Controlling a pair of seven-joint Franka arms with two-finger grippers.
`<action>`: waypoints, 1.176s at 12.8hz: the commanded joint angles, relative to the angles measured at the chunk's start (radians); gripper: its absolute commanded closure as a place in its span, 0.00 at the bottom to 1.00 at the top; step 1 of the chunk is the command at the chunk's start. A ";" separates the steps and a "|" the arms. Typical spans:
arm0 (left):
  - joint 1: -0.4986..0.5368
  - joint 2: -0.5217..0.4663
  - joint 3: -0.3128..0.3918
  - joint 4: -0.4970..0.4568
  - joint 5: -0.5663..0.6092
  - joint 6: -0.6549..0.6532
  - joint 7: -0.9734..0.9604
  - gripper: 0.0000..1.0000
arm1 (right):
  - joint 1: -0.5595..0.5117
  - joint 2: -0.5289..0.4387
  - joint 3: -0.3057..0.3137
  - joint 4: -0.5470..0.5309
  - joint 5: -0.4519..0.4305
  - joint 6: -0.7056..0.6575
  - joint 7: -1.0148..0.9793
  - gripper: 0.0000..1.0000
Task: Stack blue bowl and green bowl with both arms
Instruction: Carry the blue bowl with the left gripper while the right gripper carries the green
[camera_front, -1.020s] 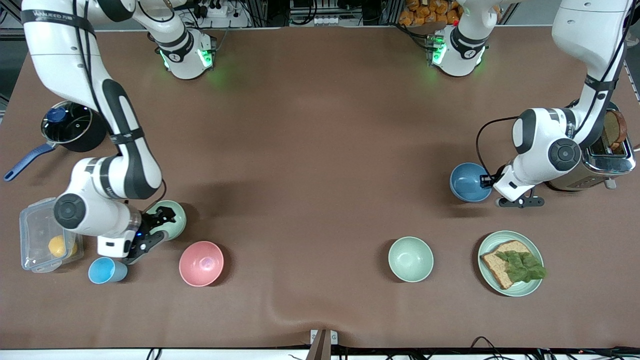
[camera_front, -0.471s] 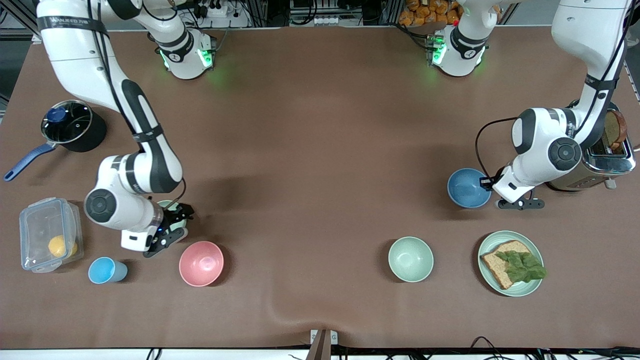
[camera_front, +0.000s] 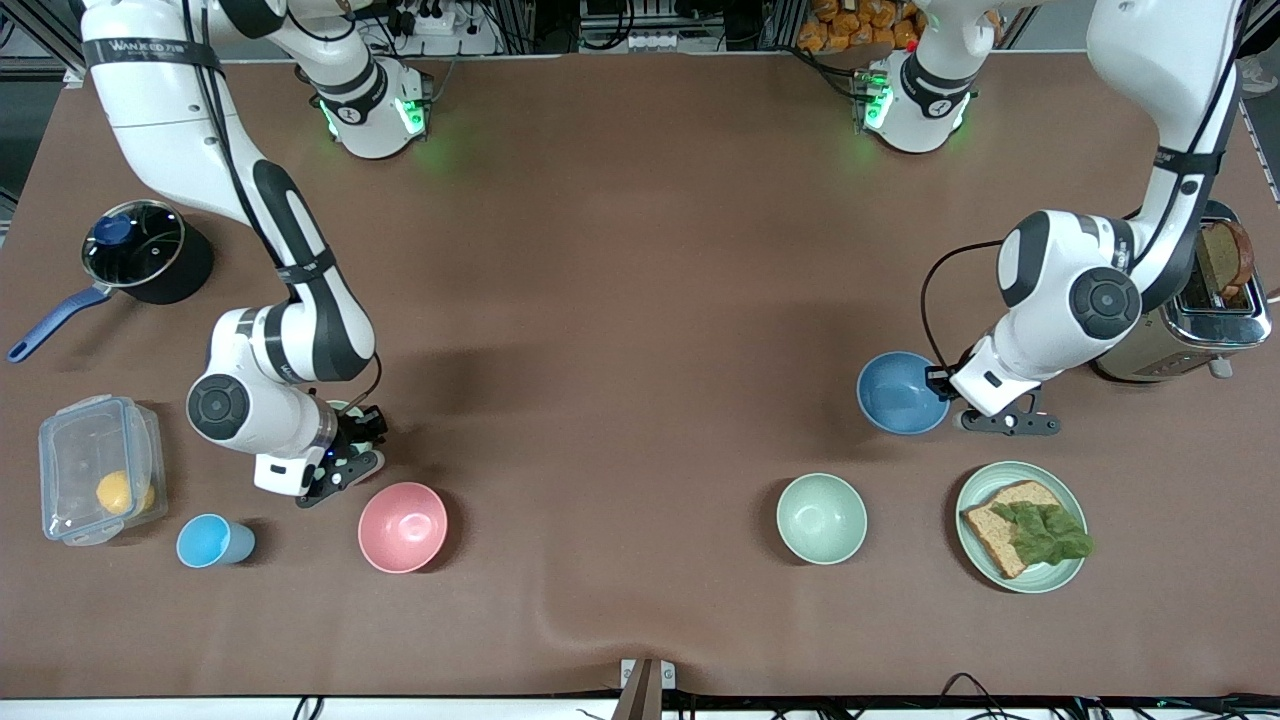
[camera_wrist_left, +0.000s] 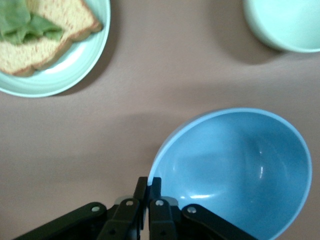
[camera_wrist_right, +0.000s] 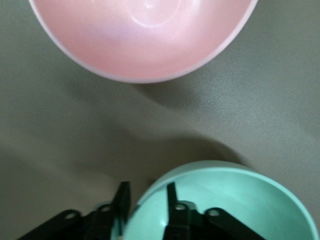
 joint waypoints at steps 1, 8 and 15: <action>0.006 -0.020 -0.051 0.093 -0.032 -0.124 -0.038 1.00 | 0.004 -0.046 -0.004 -0.032 0.007 -0.007 0.011 1.00; -0.002 -0.013 -0.166 0.157 -0.092 -0.183 -0.223 1.00 | 0.085 -0.171 -0.006 -0.015 0.000 -0.181 0.130 1.00; -0.065 0.019 -0.175 0.154 -0.086 -0.174 -0.312 1.00 | 0.427 -0.136 0.002 0.094 0.041 -0.081 0.474 1.00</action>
